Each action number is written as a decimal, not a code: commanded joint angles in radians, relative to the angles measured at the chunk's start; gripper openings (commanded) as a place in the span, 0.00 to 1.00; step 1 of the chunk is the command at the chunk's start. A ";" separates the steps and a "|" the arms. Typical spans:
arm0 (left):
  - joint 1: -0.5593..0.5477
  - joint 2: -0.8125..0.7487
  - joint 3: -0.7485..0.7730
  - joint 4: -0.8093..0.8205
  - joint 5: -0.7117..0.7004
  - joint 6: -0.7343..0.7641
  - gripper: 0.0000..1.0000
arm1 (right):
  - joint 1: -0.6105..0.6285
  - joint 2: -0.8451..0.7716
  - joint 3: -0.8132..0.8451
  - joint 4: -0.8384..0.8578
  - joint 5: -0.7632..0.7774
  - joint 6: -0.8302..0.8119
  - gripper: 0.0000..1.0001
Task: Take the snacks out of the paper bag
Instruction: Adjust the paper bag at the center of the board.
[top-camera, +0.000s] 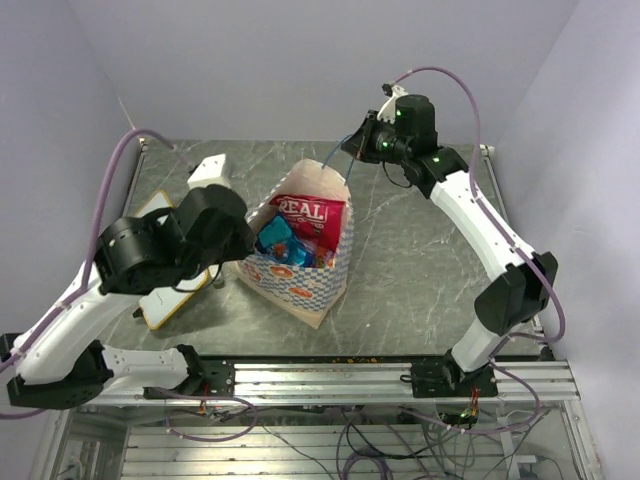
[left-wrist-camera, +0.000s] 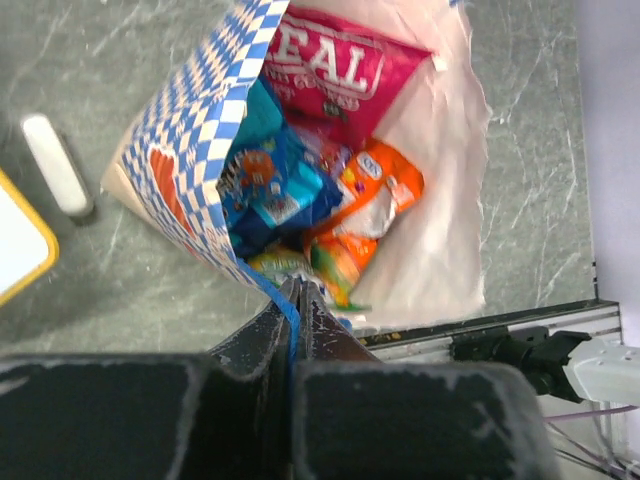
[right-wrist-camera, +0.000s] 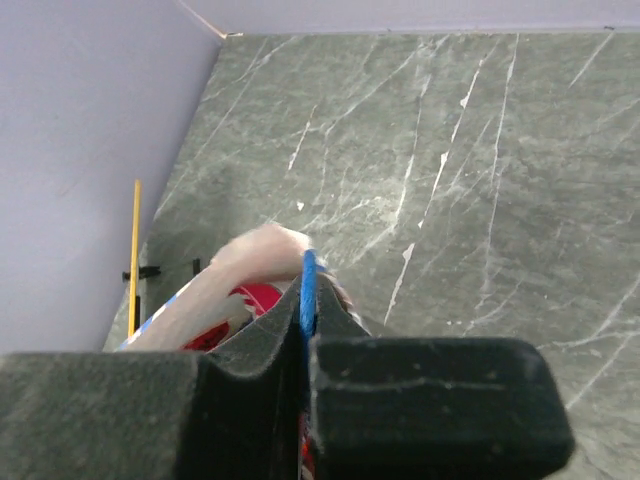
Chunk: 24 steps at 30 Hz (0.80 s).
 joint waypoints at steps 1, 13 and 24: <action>0.017 0.106 0.150 0.122 -0.032 0.171 0.07 | 0.005 -0.109 -0.036 0.023 -0.002 -0.040 0.00; 0.639 0.446 0.504 0.114 0.409 0.399 0.07 | 0.127 -0.304 -0.170 0.005 -0.017 0.061 0.00; 0.861 0.516 0.435 0.326 0.947 0.303 0.07 | 0.343 -0.430 -0.339 0.016 0.055 0.206 0.00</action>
